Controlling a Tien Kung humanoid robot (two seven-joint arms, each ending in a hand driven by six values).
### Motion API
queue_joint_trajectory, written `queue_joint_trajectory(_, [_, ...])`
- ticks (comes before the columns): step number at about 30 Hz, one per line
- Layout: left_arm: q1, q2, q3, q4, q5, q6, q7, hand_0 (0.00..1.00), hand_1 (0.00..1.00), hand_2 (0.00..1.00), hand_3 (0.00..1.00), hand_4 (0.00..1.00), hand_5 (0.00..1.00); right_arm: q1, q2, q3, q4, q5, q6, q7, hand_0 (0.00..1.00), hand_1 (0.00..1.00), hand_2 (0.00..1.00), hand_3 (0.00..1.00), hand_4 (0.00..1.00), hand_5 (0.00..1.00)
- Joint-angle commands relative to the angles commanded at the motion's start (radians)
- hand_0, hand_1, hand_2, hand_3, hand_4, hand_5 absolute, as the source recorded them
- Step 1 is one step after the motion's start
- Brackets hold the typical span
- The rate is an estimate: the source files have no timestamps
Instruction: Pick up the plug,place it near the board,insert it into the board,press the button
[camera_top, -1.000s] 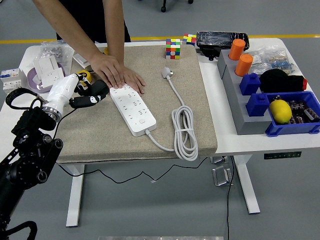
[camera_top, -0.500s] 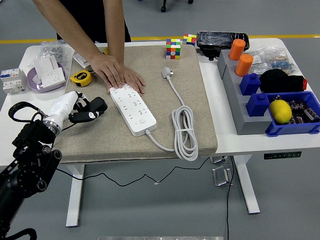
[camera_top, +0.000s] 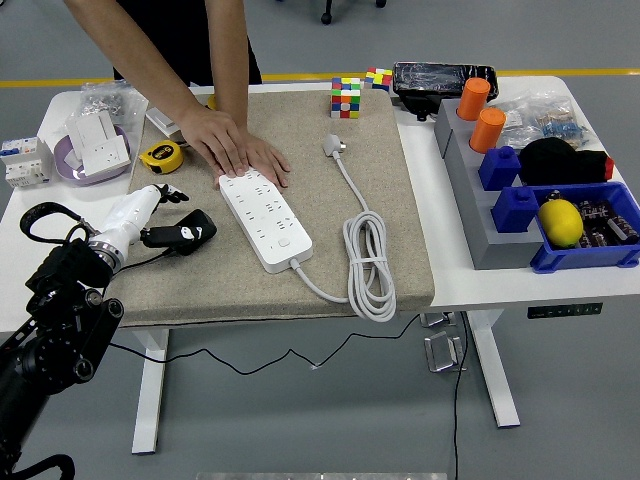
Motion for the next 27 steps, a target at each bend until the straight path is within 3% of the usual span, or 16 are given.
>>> queue_joint_trajectory(2, [0.003, -0.001, -0.006, -0.010, 0.000, 0.001, -0.001, 0.730, 0.824, 0.796, 0.791, 0.998, 0.609, 0.000, 0.000, 0.000, 0.000, 0.000, 0.000, 0.000, 0.778, 0.700, 0.688, 0.755, 0.998, 0.998])
queue_joint_trajectory(3, [0.006, -0.002, -0.011, -0.020, 0.000, 0.002, -0.002, 0.762, 0.847, 0.815, 0.822, 0.998, 0.678, -0.001, 0.001, 0.000, 0.000, 0.000, 0.000, 0.000, 0.777, 0.699, 0.689, 0.755, 0.998, 0.998])
queue_joint_trajectory(4, [0.009, -0.003, -0.016, -0.031, 0.000, 0.004, -0.004, 0.762, 0.847, 0.815, 0.822, 0.998, 0.678, -0.001, 0.001, -0.001, 0.000, 0.000, 0.000, 0.000, 0.777, 0.699, 0.689, 0.755, 0.998, 0.998])
queue_joint_trajectory(8, [0.034, -0.013, -0.048, -0.101, -0.092, 0.012, -0.009, 0.762, 0.847, 0.815, 0.822, 0.998, 0.678, 0.000, 0.003, -0.001, -0.001, 0.000, -0.001, 0.000, 0.777, 0.699, 0.689, 0.755, 0.998, 0.998])
queue_joint_trajectory(9, [0.048, -0.020, -0.060, -0.132, -0.133, 0.018, -0.008, 0.841, 0.911, 0.879, 0.876, 0.998, 0.935, -0.001, 0.003, 0.000, 0.000, -0.001, -0.001, 0.000, 0.777, 0.698, 0.689, 0.755, 0.998, 0.998])
queue_joint_trajectory(13, [0.095, -0.042, -0.089, -0.248, -0.300, 0.021, 0.006, 0.841, 0.911, 0.879, 0.876, 0.998, 0.935, -0.002, 0.005, 0.000, 0.000, -0.002, -0.001, 0.000, 0.777, 0.698, 0.689, 0.755, 0.998, 0.998])
queue_joint_trajectory(14, [0.115, -0.048, -0.098, -0.281, -0.339, 0.016, 0.016, 0.841, 0.911, 0.879, 0.876, 0.998, 0.935, -0.003, 0.005, 0.000, -0.001, -0.001, -0.001, 0.000, 0.777, 0.698, 0.689, 0.755, 0.998, 0.998])
queue_joint_trajectory(15, [0.129, -0.052, -0.105, -0.320, -0.385, 0.011, 0.024, 0.892, 0.946, 0.929, 0.904, 0.998, 0.998, -0.004, 0.006, -0.001, -0.001, -0.001, -0.001, 0.000, 0.775, 0.696, 0.690, 0.755, 0.998, 0.998])
queue_joint_trajectory(18, [0.180, -0.065, -0.143, -0.416, -0.515, -0.023, 0.055, 0.892, 0.946, 0.929, 0.904, 0.998, 0.998, -0.007, 0.008, -0.001, -0.002, 0.000, -0.001, 0.000, 0.775, 0.696, 0.690, 0.755, 0.998, 0.998])
queue_joint_trajectory(23, [0.248, -0.065, -0.187, -0.514, -0.723, -0.069, 0.090, 0.896, 0.950, 0.924, 0.914, 0.998, 0.998, -0.011, 0.011, 0.006, -0.002, -0.003, -0.001, 0.001, 0.775, 0.696, 0.690, 0.756, 0.998, 0.998])
queue_joint_trajectory(27, [0.278, -0.065, -0.224, -0.535, -0.892, -0.092, 0.101, 0.898, 0.943, 0.914, 0.898, 0.998, 0.998, -0.012, 0.014, 0.011, -0.003, -0.004, 0.000, 0.001, 0.777, 0.698, 0.690, 0.755, 0.998, 0.998])
